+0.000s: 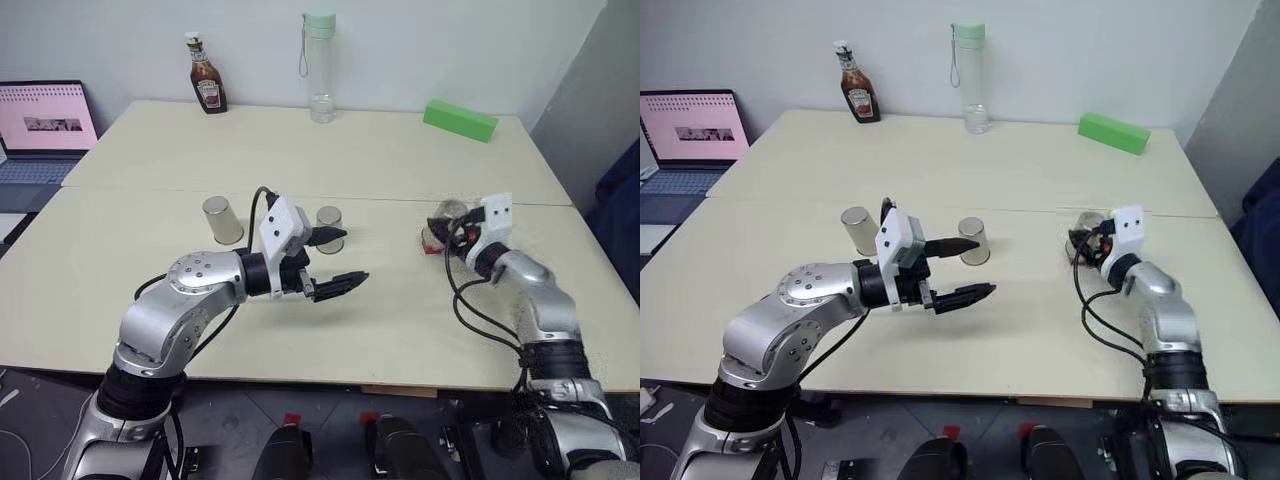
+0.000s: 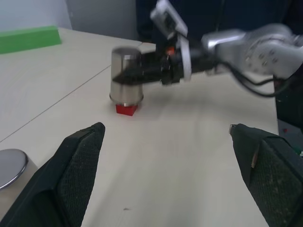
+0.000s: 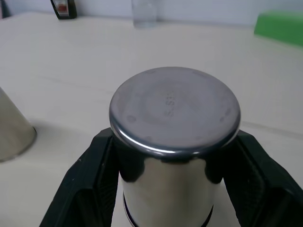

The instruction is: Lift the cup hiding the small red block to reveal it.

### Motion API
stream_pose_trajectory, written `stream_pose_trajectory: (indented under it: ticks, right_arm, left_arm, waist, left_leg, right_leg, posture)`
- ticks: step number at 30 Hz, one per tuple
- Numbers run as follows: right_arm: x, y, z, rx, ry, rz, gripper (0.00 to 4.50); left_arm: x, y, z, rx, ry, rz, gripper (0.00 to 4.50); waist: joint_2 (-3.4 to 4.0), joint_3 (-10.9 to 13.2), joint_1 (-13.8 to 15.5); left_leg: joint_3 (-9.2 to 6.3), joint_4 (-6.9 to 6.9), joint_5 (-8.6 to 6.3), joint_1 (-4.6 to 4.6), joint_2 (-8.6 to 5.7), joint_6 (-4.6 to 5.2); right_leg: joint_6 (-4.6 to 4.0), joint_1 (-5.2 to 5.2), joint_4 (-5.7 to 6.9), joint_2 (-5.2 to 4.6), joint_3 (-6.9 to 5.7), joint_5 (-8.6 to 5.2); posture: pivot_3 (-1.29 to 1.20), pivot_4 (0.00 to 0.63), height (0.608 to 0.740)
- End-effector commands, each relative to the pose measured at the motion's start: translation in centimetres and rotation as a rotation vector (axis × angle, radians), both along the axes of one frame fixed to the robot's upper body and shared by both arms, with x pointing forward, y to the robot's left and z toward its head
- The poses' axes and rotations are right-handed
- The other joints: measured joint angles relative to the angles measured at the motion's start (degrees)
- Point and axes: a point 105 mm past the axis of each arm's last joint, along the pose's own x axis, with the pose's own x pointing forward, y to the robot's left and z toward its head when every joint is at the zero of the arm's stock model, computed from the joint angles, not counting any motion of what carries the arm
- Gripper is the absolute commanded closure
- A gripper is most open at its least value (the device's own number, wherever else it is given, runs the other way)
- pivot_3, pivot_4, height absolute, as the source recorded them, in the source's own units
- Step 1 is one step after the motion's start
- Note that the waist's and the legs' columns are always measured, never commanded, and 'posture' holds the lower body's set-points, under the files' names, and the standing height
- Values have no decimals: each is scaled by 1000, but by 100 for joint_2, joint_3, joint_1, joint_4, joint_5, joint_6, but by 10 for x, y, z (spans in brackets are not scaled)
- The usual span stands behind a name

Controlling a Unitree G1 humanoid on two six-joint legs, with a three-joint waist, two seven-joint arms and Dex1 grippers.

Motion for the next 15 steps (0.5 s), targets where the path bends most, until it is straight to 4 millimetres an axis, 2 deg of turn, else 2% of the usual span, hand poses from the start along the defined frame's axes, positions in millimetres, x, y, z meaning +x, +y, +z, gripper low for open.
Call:
stream_pose_trajectory:
  ticks: [1,5,13,15]
  right_arm:
    - [-22,-21,17,-5,4,-81,1822]
    - [-31,-41,0,-25,92,-163,1822]
    - [-24,-53,-51,41,239,-225,1822]
    - [-21,-56,-58,61,252,-241,1110]
  left_arm:
    - [-3,3,8,-3,-39,5,0]
    - [-2,4,5,4,-30,-4,0]
    - [-1,-2,7,-1,-24,-41,0]
    - [0,-3,7,-3,-23,-40,0]
  waist:
    - [0,0,10]
    - [0,0,28]
    - [1,0,-16]
    - [1,0,-10]
  left_leg:
    - [-2,0,0,-1,0,0]
    - [-5,5,0,0,-3,0]
    - [11,3,0,15,4,0]
    - [9,0,0,13,4,0]
  right_leg:
    - [0,0,0,-1,0,0]
    - [-2,6,-1,-3,0,-2]
    - [-1,8,4,9,0,-1]
    - [-2,6,4,10,0,-2]
  posture:
    - [0,150,740]
    - [0,150,740]
    - [0,150,740]
    - [0,150,740]
